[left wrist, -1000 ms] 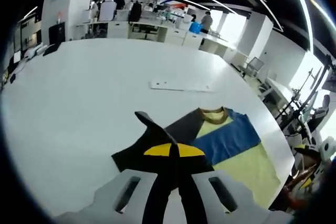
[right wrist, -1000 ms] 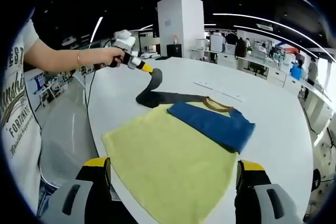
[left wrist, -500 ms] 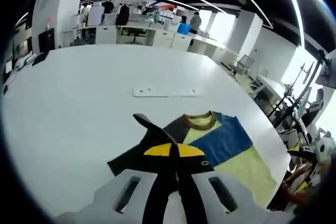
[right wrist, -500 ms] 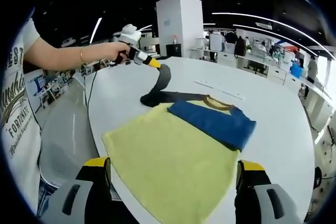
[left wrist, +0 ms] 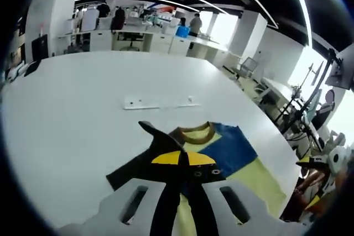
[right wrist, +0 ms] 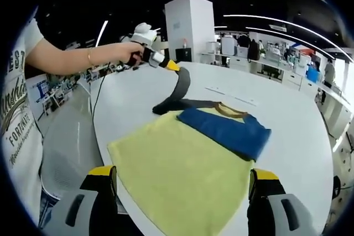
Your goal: Fold the garment on the visible template until the final outline fits inside the template.
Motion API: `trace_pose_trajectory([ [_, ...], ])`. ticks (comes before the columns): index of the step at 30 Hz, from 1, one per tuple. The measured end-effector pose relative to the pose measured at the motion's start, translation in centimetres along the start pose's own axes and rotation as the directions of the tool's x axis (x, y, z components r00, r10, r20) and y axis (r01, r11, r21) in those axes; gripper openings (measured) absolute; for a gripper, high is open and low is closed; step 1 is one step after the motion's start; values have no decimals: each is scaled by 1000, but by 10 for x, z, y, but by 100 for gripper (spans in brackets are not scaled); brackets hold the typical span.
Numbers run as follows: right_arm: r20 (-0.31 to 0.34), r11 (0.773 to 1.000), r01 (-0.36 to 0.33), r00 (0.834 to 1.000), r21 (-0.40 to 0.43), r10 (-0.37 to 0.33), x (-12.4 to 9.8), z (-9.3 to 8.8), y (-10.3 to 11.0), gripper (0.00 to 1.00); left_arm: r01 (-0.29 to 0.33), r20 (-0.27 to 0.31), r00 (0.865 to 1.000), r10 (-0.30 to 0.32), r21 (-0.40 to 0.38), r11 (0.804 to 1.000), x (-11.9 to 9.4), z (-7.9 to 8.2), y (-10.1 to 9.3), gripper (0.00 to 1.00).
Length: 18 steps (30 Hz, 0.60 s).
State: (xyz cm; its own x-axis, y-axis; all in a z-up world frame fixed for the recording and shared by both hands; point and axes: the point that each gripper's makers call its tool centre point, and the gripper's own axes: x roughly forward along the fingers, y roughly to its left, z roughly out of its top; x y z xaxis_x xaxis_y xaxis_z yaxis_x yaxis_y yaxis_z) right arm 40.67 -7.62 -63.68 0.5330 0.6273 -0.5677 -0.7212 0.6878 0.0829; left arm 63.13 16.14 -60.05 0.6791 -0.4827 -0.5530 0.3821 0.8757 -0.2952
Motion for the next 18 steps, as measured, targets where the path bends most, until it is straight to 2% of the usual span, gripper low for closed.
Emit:
trace_pose_trajectory([
  [5,16,1000,-2,1000,25,1,-1,2,-1,99,17,6,1000,-17,-3,1000,6,6,-9,0],
  [18,12,1000,9,1000,23,-9,2,2,-1,99,75,1,997,-75,8,997,27,11,-38,0],
])
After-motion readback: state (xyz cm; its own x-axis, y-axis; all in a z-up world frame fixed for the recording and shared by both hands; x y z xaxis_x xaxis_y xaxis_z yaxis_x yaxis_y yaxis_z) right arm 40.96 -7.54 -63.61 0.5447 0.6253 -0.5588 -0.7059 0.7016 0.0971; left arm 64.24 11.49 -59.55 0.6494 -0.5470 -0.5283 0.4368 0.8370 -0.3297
